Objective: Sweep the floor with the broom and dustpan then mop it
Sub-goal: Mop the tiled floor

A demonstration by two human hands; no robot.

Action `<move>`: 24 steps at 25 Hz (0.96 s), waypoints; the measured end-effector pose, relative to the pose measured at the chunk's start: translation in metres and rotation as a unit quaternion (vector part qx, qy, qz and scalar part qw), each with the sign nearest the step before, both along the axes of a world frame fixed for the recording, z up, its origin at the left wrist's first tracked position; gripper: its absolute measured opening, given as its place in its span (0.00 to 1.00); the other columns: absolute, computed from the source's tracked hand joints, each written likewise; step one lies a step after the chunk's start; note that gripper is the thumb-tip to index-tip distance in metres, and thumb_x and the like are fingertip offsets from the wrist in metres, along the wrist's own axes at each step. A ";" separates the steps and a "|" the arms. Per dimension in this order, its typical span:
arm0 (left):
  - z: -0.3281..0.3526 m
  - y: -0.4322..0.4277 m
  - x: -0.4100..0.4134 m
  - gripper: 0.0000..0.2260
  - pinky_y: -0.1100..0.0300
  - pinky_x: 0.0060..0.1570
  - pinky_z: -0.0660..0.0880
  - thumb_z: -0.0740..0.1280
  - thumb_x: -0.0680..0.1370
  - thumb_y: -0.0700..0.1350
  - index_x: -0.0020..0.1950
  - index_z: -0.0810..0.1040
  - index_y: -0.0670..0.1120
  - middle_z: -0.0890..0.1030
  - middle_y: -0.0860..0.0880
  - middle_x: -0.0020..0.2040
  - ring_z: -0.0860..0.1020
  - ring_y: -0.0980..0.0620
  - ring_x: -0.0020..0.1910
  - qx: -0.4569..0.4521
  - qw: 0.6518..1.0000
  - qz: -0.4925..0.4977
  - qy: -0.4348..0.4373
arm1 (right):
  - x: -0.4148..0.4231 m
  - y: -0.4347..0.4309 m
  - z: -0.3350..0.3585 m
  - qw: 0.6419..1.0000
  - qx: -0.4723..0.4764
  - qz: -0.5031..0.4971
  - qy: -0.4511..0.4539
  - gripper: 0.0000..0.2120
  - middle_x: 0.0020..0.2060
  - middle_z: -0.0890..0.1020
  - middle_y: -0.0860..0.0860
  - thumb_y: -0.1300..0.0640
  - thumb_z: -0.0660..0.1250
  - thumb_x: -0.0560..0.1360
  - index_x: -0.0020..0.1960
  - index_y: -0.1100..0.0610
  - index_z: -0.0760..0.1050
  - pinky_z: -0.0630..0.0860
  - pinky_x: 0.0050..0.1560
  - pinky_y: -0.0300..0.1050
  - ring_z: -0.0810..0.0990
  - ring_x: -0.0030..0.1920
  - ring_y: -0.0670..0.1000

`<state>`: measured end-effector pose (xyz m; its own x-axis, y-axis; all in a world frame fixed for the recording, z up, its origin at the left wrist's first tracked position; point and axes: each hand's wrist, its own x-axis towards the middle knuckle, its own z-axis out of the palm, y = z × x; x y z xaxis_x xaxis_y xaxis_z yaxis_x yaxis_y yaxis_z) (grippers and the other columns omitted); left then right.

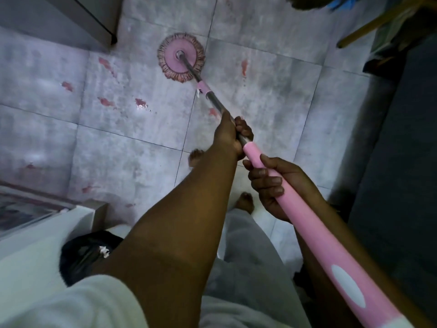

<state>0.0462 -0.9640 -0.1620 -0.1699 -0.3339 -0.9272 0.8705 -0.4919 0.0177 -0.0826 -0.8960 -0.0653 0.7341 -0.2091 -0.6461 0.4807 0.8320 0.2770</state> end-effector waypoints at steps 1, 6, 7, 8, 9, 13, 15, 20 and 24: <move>0.002 0.007 -0.002 0.21 0.72 0.16 0.62 0.61 0.81 0.59 0.36 0.68 0.45 0.66 0.53 0.21 0.63 0.58 0.15 0.005 1.000 -0.006 -0.005 | -0.002 0.007 0.001 1.000 0.000 0.003 0.001 0.27 0.29 0.71 0.50 0.66 0.80 0.57 0.52 0.64 0.72 0.67 0.16 0.34 0.70 0.20 0.43; -0.010 -0.010 0.022 0.21 0.70 0.17 0.62 0.61 0.81 0.59 0.35 0.67 0.45 0.66 0.53 0.22 0.63 0.57 0.16 0.016 0.999 -0.034 -0.035 | 0.017 -0.008 -0.015 1.000 -0.006 0.014 -0.011 0.24 0.30 0.72 0.50 0.65 0.77 0.63 0.54 0.63 0.71 0.69 0.17 0.35 0.71 0.21 0.44; -0.013 -0.020 0.030 0.21 0.70 0.17 0.62 0.60 0.81 0.59 0.35 0.66 0.45 0.65 0.53 0.22 0.63 0.57 0.16 0.015 0.999 -0.033 -0.040 | 0.024 -0.019 -0.020 1.000 -0.009 0.019 -0.015 0.23 0.30 0.72 0.50 0.65 0.77 0.64 0.54 0.63 0.71 0.70 0.17 0.36 0.72 0.21 0.44; -0.016 -0.031 0.038 0.22 0.70 0.17 0.62 0.60 0.81 0.59 0.34 0.66 0.45 0.65 0.53 0.21 0.63 0.57 0.16 0.012 0.999 -0.029 -0.043 | 0.031 -0.031 -0.025 0.999 -0.014 0.024 -0.021 0.21 0.30 0.73 0.51 0.65 0.76 0.65 0.54 0.63 0.71 0.70 0.18 0.36 0.72 0.21 0.44; -0.019 -0.043 0.049 0.22 0.70 0.17 0.62 0.60 0.81 0.59 0.34 0.66 0.45 0.65 0.52 0.21 0.63 0.57 0.16 0.008 0.999 -0.021 -0.047 | 0.041 -0.044 -0.032 0.999 -0.017 0.029 -0.027 0.20 0.30 0.73 0.51 0.64 0.75 0.66 0.54 0.63 0.71 0.71 0.19 0.35 0.73 0.22 0.44; -0.030 -0.094 0.096 0.22 0.71 0.18 0.63 0.60 0.82 0.58 0.34 0.65 0.45 0.65 0.51 0.19 0.63 0.56 0.14 -0.006 0.998 -0.005 -0.062 | 0.084 -0.096 -0.052 0.998 -0.024 0.050 -0.011 0.11 0.31 0.72 0.49 0.59 0.65 0.73 0.53 0.63 0.71 0.70 0.20 0.33 0.73 0.22 0.44; -0.031 -0.114 0.120 0.22 0.72 0.18 0.63 0.60 0.82 0.57 0.34 0.65 0.45 0.65 0.51 0.20 0.63 0.56 0.15 -0.009 0.997 -0.002 -0.074 | 0.109 -0.117 -0.058 0.997 -0.039 0.072 0.003 0.10 0.30 0.72 0.48 0.56 0.62 0.75 0.51 0.63 0.71 0.68 0.20 0.31 0.72 0.22 0.43; -0.034 -0.127 0.152 0.21 0.71 0.19 0.62 0.60 0.82 0.56 0.35 0.64 0.44 0.64 0.51 0.22 0.63 0.56 0.16 -0.014 0.996 -0.015 -0.087 | 0.145 -0.128 -0.059 0.997 -0.038 0.063 0.023 0.11 0.30 0.72 0.49 0.55 0.63 0.73 0.49 0.63 0.71 0.68 0.20 0.30 0.71 0.21 0.43; -0.036 -0.099 0.144 0.21 0.72 0.17 0.63 0.61 0.82 0.56 0.36 0.64 0.44 0.65 0.51 0.22 0.63 0.56 0.15 -0.023 0.998 0.004 -0.061 | 0.138 -0.096 -0.058 0.999 -0.022 0.042 0.016 0.15 0.30 0.72 0.50 0.51 0.61 0.75 0.49 0.64 0.72 0.69 0.19 0.33 0.71 0.21 0.43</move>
